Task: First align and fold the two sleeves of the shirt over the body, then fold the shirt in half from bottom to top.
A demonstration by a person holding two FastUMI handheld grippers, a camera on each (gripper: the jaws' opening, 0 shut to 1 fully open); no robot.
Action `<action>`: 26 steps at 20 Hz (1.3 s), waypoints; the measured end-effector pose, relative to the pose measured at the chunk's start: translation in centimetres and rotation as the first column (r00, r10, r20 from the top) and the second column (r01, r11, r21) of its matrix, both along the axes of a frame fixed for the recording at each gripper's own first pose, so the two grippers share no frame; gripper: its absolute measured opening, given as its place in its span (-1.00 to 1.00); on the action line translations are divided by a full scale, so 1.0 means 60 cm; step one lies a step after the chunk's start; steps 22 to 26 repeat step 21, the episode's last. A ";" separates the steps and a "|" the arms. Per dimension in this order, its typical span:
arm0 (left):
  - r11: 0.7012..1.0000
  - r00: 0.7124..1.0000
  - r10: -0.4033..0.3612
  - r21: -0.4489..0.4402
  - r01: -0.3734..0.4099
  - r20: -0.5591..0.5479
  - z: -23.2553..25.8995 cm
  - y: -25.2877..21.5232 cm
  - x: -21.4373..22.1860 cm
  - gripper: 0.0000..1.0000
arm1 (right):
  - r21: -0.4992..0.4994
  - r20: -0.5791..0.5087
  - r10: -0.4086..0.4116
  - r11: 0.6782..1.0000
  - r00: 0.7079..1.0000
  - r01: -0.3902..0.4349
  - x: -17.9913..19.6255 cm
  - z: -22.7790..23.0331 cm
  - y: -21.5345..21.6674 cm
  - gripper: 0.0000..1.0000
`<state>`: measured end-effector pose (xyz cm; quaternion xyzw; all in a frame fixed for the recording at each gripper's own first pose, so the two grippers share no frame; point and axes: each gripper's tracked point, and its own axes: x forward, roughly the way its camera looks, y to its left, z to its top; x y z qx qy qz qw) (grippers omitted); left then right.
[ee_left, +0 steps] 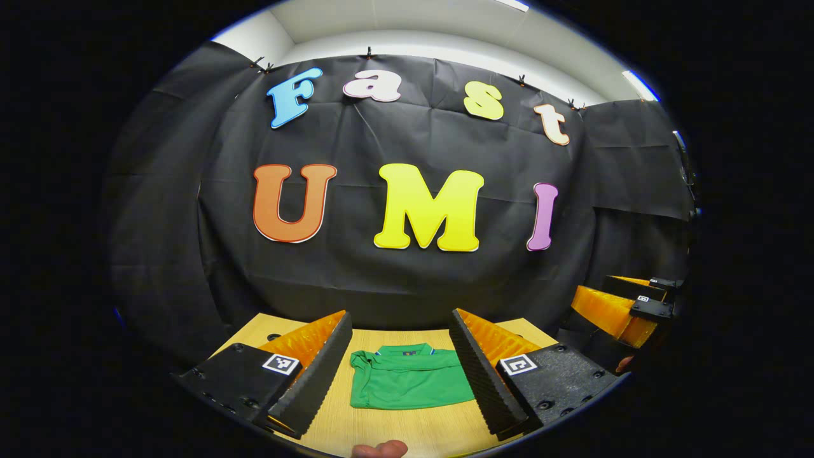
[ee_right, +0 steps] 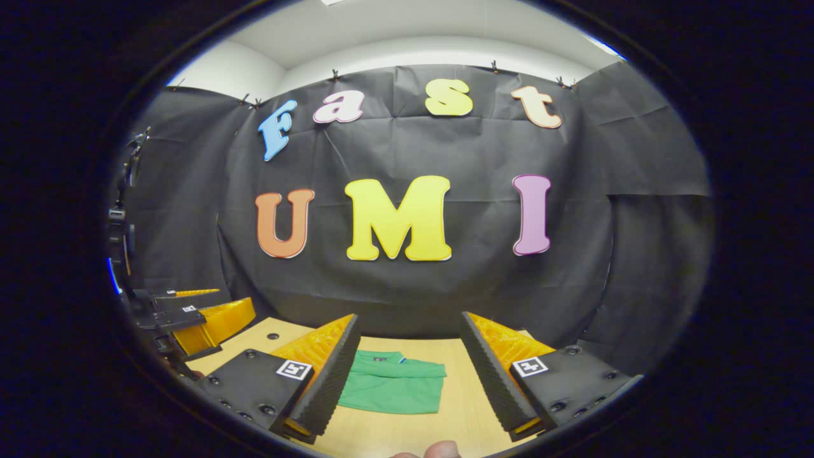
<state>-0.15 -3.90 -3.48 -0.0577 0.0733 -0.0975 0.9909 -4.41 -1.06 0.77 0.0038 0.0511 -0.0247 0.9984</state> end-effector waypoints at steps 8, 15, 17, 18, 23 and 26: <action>0.997 0.998 0.057 0.047 -0.057 0.008 0.005 0.029 -0.003 0.97 | -0.004 0.009 0.042 0.999 0.999 -0.042 0.002 -0.006 0.030 0.96; 0.993 0.995 0.097 0.062 -0.099 0.025 0.017 0.058 -0.013 0.96 | 0.019 -0.007 0.088 0.996 0.996 -0.088 0.011 -0.010 0.054 0.96; 0.992 0.994 0.107 0.064 -0.109 0.030 0.022 0.064 -0.018 0.96 | 0.022 -0.013 0.101 0.995 0.995 -0.100 0.009 -0.013 0.061 0.96; 0.992 0.993 0.109 0.065 -0.111 0.034 0.024 0.066 -0.020 0.96 | 0.020 -0.012 0.104 0.994 0.995 -0.104 0.008 -0.011 0.063 0.96; 0.991 0.992 0.115 0.071 -0.117 0.043 0.030 0.069 -0.023 0.96 | 0.032 0.003 0.092 0.995 0.996 -0.092 0.011 -0.007 0.056 0.96; 0.991 0.992 0.115 0.071 -0.117 0.043 0.030 0.069 -0.023 0.96 | 0.032 0.003 0.092 0.995 0.996 -0.092 0.011 -0.007 0.056 0.96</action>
